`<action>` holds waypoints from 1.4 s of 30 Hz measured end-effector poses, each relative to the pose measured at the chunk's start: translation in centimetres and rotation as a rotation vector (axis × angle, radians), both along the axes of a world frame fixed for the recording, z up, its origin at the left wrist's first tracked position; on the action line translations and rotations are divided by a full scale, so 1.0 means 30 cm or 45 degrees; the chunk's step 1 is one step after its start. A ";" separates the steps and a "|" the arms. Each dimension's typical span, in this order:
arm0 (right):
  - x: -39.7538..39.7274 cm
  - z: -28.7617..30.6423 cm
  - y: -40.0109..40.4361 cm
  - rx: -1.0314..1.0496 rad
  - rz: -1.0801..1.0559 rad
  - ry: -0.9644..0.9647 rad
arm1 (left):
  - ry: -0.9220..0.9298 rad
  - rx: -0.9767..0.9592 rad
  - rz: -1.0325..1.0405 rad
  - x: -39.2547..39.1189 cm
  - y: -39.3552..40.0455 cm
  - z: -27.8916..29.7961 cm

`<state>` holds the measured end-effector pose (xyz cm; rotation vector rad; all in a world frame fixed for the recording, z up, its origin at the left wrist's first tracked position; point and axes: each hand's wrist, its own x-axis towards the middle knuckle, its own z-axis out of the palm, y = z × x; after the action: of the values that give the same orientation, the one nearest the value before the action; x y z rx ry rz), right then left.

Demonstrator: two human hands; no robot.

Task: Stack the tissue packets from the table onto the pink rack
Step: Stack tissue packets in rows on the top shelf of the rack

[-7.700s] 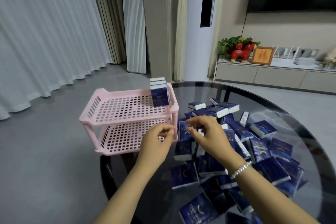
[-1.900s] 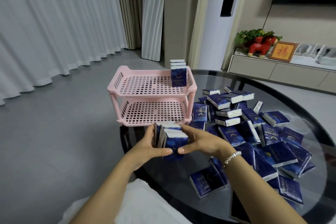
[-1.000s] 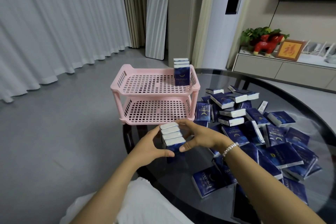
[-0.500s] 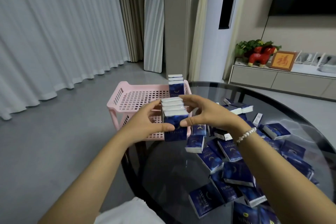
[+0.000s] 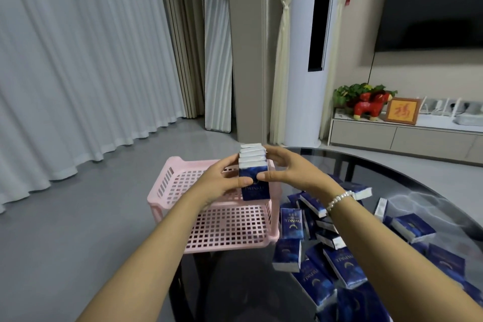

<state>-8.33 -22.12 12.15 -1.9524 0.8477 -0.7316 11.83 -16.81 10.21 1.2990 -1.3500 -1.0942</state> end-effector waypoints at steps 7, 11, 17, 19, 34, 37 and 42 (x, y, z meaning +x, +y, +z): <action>0.006 0.000 -0.038 -0.007 0.010 0.035 | -0.002 0.022 -0.051 0.000 -0.049 -0.015; 0.011 0.017 -0.047 -0.059 0.027 0.125 | -0.157 -0.022 -0.059 0.002 -0.053 -0.019; 0.016 0.012 -0.062 -0.086 -0.013 0.217 | -0.321 -0.130 -0.039 -0.014 -0.046 -0.030; 0.015 0.008 -0.061 -0.124 -0.055 0.313 | -0.445 -0.162 -0.029 -0.017 -0.047 -0.027; 0.010 -0.049 -0.046 -0.308 0.015 0.664 | -0.775 -0.019 -0.120 -0.057 -0.038 -0.059; 0.011 -0.077 -0.036 -0.291 -0.014 0.592 | -0.668 0.085 -0.185 -0.039 -0.057 -0.067; 0.004 -0.101 -0.030 -0.251 -0.040 0.442 | -0.023 0.039 -0.061 -0.032 -0.099 -0.041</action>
<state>-8.21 -23.01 9.11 -2.2887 1.0470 -0.5151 10.88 -19.79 8.97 1.3073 -1.3894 -1.1421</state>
